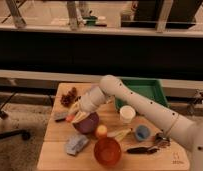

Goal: Place pepper in paper cup

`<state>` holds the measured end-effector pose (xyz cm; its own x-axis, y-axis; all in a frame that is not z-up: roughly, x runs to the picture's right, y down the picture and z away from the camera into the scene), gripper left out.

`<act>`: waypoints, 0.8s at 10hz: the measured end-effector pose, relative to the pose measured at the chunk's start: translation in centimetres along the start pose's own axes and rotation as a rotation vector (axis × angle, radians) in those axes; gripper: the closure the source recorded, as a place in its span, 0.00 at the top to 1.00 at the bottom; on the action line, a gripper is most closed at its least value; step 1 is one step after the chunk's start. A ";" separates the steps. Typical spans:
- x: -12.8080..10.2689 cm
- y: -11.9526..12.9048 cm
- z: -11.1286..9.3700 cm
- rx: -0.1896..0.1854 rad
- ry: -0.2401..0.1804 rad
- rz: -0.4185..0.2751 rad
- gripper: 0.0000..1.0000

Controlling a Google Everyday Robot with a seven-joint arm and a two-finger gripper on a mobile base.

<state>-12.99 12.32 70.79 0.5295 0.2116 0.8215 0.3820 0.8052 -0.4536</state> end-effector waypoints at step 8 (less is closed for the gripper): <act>1.5 -0.7 -3.0 0.039 -0.009 0.017 0.00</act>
<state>-10.16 10.41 71.34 0.5290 0.2300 0.8169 0.3430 0.8225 -0.4537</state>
